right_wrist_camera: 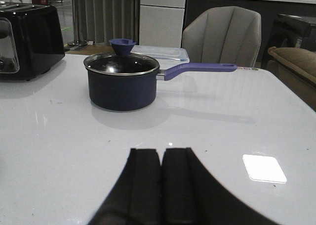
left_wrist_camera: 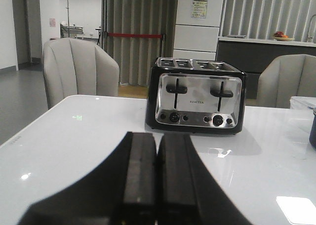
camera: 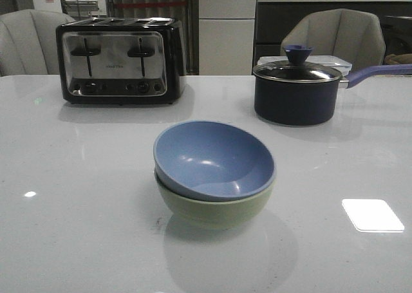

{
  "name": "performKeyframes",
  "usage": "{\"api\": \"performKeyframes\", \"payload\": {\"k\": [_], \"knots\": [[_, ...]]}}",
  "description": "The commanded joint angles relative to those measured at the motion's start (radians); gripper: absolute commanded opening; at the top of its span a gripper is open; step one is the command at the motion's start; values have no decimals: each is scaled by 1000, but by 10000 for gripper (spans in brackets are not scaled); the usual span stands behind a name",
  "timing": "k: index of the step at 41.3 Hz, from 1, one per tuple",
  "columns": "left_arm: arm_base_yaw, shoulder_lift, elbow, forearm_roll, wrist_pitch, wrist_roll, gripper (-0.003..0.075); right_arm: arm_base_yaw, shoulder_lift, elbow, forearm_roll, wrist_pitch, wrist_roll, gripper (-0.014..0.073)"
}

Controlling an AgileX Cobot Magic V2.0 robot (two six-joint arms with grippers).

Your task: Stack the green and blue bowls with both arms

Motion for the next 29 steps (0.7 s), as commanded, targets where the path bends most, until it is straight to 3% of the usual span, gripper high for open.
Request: {"api": "performKeyframes", "payload": {"k": [1,29], "knots": [[-7,-19,3,-7,-88,-4,96,-4,-18,-4,11,-116,2,52],[-7,-19,3,-7,-88,-4,96,-4,-18,-4,13,-126,25,52]]}}
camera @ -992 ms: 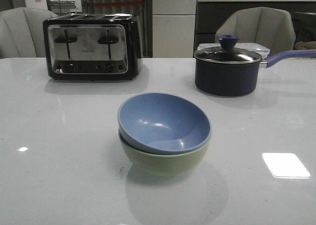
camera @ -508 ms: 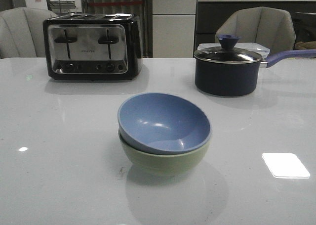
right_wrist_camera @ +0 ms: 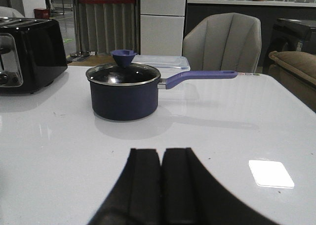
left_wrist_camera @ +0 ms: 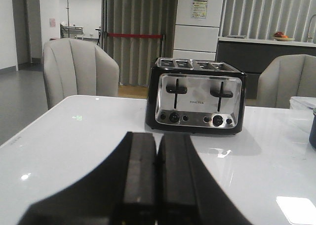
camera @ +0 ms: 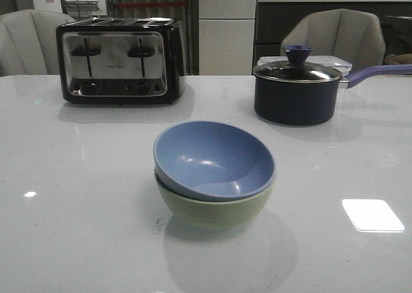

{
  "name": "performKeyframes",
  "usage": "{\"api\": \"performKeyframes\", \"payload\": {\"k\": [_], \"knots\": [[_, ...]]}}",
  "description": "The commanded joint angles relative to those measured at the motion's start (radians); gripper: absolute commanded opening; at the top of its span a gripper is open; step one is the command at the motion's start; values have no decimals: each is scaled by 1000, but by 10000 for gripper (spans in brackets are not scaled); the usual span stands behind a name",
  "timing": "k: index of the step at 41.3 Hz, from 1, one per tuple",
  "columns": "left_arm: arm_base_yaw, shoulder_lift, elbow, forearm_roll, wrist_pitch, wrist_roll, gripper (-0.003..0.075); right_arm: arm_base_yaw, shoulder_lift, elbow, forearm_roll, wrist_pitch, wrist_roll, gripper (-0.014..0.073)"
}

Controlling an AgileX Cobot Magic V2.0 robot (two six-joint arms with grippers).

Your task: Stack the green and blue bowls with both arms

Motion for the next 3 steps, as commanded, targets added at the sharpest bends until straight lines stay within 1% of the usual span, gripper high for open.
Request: {"api": "performKeyframes", "payload": {"k": [1,3], "knots": [[-7,-19,3,-7,-88,-4,96,-4,-18,-4,5,-97,0,52],[-7,-19,3,-7,-88,-4,96,-4,-18,-4,5,-97,0,52]]}}
